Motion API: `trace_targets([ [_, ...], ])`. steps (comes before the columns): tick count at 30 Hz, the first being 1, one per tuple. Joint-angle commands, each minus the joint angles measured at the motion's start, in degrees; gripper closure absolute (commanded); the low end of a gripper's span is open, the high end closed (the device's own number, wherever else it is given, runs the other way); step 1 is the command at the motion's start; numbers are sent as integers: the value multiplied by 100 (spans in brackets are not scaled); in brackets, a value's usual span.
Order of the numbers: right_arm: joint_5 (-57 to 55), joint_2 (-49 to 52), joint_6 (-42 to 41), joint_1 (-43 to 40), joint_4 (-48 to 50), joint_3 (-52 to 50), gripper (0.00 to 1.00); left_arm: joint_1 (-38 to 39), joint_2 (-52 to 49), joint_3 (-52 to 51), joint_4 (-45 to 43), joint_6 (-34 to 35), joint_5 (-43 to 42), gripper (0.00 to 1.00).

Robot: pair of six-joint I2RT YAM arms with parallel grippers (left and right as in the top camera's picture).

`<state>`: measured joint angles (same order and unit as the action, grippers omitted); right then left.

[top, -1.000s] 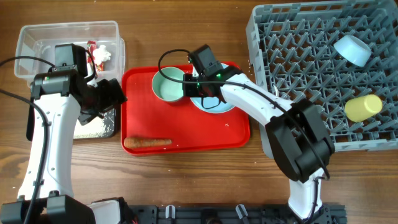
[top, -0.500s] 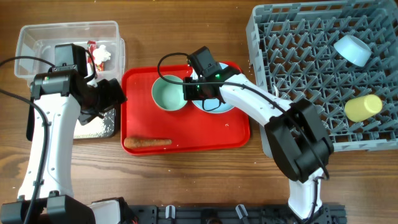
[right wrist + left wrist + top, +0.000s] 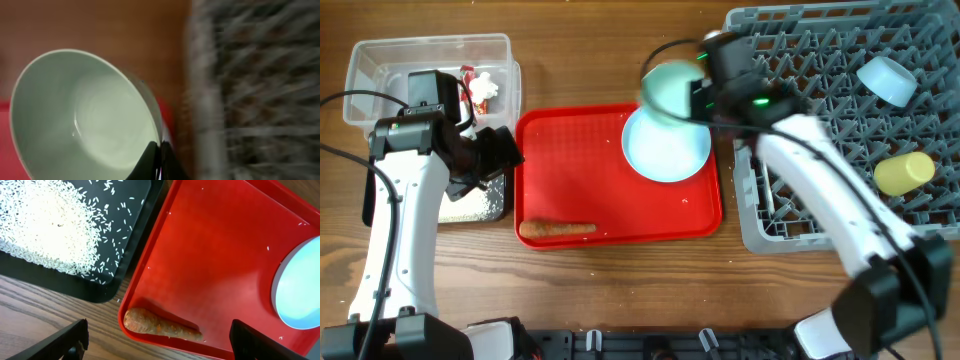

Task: Sort waste into correct bins and load items into the dishwasher rack
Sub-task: 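Carry the pale green bowl right and place it in the dish rack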

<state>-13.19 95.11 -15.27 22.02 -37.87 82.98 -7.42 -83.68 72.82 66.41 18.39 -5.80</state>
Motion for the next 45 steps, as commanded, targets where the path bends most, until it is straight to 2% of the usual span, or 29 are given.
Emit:
trace_targets([
  [1,-2068,-599,1189,-625,326,87,96,-22,31,37,-39,72,55,10],
  [5,-3609,-616,2404,-1357,1169,85,96,-22,31,37,-39,72,55,10],
  [12,-4236,-142,3582,-2214,2087,85,96,-22,31,37,-42,74,55,10],
  [16,-4728,754,3598,-2339,2138,85,96,-22,31,37,-63,74,55,10],
  [21,-4784,1652,3294,-2243,2118,83,96,-22,31,37,-61,74,52,10],
  [31,-4498,1904,3010,-1429,1582,79,95,-22,31,37,-105,160,33,9],
  [32,-4476,1904,3010,-1373,1473,79,93,-22,31,37,-105,160,33,9],
  [35,-4433,1904,3005,-1248,1191,79,54,-22,31,37,-105,160,33,9],
  [37,-4433,1884,2833,-1187,1029,79,38,-22,31,37,-114,160,33,9],
  [40,-4192,1709,2437,-1145,782,79,34,-22,31,37,-122,160,33,9],
  [45,-3314,1211,2411,-1126,730,79,34,-22,31,37,-122,160,33,9],
])
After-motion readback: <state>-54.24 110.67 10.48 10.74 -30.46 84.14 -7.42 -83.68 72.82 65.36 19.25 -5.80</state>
